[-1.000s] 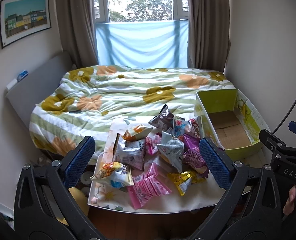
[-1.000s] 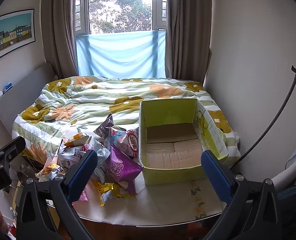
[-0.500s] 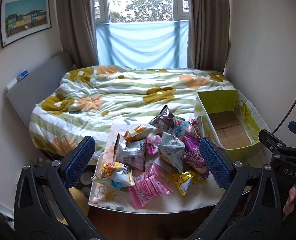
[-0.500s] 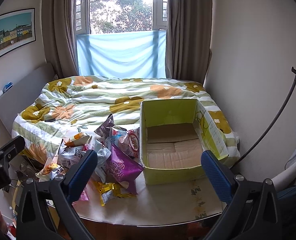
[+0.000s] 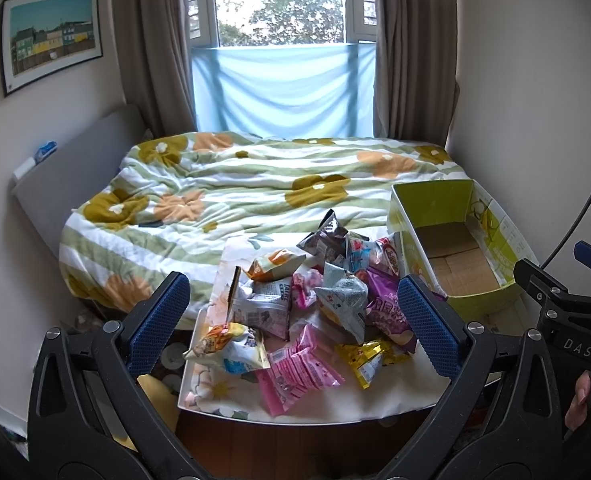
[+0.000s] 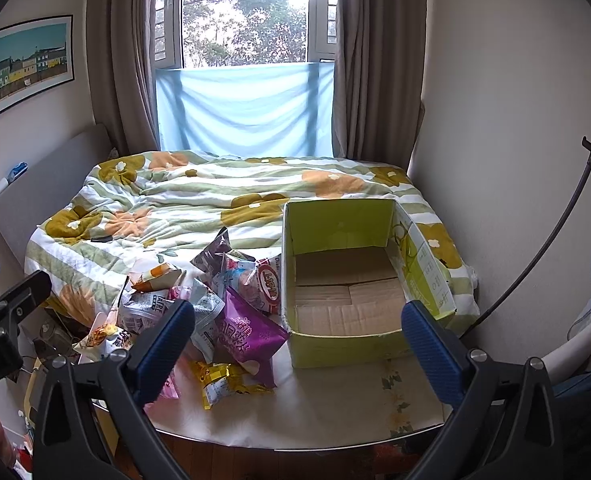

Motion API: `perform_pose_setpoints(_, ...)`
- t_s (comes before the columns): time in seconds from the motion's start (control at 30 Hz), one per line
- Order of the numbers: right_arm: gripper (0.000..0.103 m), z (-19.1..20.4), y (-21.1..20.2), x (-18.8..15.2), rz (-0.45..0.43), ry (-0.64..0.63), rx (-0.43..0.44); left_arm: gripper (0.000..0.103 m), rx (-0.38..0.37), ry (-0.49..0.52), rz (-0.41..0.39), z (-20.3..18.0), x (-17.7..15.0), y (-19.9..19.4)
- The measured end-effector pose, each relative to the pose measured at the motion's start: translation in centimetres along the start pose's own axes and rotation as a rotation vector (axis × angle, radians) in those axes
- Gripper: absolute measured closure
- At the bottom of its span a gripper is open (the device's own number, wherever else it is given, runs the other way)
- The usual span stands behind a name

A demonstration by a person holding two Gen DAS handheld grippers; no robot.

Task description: Organize snacks

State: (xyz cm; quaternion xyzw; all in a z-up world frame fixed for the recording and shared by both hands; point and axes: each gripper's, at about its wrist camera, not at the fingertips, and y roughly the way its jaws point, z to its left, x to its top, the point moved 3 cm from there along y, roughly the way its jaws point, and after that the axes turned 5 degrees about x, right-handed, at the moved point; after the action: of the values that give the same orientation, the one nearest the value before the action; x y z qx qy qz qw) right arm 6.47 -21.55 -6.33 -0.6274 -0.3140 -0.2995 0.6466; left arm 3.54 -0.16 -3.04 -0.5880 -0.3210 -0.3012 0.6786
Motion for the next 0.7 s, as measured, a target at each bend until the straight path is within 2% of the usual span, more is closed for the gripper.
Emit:
perform_pose_setpoints(0.27, 0.000, 0.6, 0.5, -0.7, 0.033, -0.010, 0.021, 0.001, 0.018, -0.026, 0.030, 0.4, -0.9, -0.6)
perform_pose_setpoints(0.4, 0.000, 0.7, 1.3, -1.7, 0.064, -0.033, 0.074, 0.001, 0.042, -0.069, 0.067, 1.3, -2.5, -0.2)
perform_pose_setpoints(0.53, 0.000, 1.1, 3.3, -3.4, 0.091, -0.054, 0.119, 0.001, 0.062, -0.090, 0.144, 2.8, -5.2, 1.8)
perform_pose_setpoints(0.7, 0.000, 2.4, 5.9, -5.7, 0.162, -0.021, 0.197, 0.001, 0.041, -0.080, 0.217, 4.8, -8.0, 5.0)
